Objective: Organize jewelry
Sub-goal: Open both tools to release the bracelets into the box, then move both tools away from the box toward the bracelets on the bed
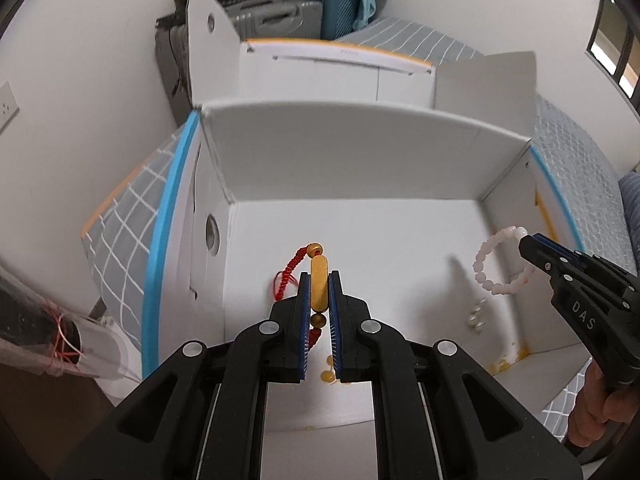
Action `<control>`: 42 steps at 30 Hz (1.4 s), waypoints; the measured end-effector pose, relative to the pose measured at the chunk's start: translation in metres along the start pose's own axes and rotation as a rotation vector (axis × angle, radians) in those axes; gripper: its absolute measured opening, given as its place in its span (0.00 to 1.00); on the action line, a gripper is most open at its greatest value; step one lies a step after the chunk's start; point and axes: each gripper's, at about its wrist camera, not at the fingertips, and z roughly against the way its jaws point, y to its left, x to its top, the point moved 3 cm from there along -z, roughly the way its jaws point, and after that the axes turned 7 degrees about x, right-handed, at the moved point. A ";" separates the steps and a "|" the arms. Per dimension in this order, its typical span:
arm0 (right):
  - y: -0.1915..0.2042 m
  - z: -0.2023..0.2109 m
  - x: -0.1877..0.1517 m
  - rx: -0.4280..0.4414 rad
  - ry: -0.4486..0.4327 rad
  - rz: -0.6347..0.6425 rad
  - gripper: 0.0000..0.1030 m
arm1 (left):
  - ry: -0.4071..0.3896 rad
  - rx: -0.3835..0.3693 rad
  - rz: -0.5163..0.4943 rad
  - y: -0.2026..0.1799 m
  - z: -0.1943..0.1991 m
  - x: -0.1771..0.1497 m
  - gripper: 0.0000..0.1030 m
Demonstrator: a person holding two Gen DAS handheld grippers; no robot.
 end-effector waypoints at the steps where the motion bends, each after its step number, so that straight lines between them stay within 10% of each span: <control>1: 0.000 -0.004 -0.002 0.000 0.010 -0.002 0.12 | 0.007 0.002 0.001 0.001 -0.004 -0.001 0.08; 13: -0.001 -0.012 -0.002 0.009 0.042 -0.007 0.14 | 0.036 0.005 0.005 0.003 -0.013 -0.004 0.11; 20: 0.000 0.001 0.000 0.013 0.014 -0.002 0.14 | 0.018 0.006 0.016 0.003 -0.003 -0.003 0.35; 42: -0.057 0.100 0.005 -0.059 -0.199 -0.053 0.77 | -0.145 -0.046 -0.032 -0.055 0.055 0.016 0.85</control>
